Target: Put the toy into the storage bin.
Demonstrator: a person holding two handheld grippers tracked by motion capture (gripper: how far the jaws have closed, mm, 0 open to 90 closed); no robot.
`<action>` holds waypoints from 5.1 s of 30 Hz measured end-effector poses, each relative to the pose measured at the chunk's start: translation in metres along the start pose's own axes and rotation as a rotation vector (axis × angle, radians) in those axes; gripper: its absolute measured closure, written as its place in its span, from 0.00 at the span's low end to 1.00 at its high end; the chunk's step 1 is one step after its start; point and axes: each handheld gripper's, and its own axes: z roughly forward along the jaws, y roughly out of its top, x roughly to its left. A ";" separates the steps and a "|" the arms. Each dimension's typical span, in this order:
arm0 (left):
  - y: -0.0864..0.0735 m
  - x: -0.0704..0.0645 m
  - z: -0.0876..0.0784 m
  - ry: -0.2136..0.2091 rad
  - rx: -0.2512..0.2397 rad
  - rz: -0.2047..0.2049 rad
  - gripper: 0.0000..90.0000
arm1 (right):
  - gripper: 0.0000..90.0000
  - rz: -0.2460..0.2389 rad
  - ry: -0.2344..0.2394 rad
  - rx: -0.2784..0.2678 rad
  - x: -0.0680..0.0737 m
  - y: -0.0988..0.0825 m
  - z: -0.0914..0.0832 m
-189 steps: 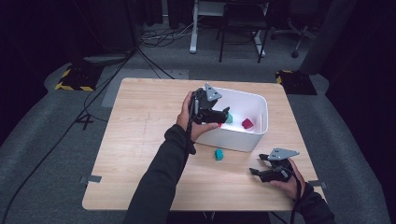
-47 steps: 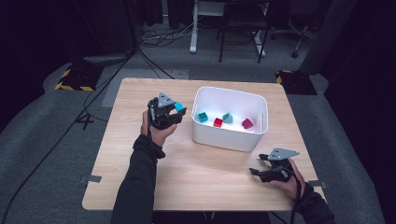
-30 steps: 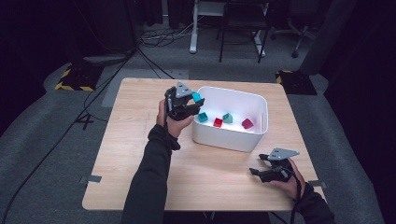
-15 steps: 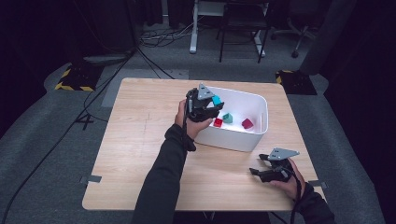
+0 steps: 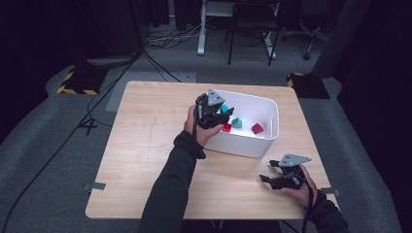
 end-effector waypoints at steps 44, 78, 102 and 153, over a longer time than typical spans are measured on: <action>-0.047 0.054 -0.079 0.180 0.104 0.004 0.18 | 0.26 0.002 0.001 0.000 0.000 0.000 0.000; -0.166 0.029 -0.111 0.153 0.349 0.031 0.18 | 0.26 0.002 0.004 0.001 0.000 0.000 0.000; -0.227 0.015 -0.138 0.072 0.367 -0.083 0.18 | 0.26 0.002 0.007 0.001 0.000 0.000 0.000; -0.230 0.015 -0.143 0.071 0.370 -0.085 0.15 | 0.26 0.003 -0.008 0.002 0.001 -0.001 -0.002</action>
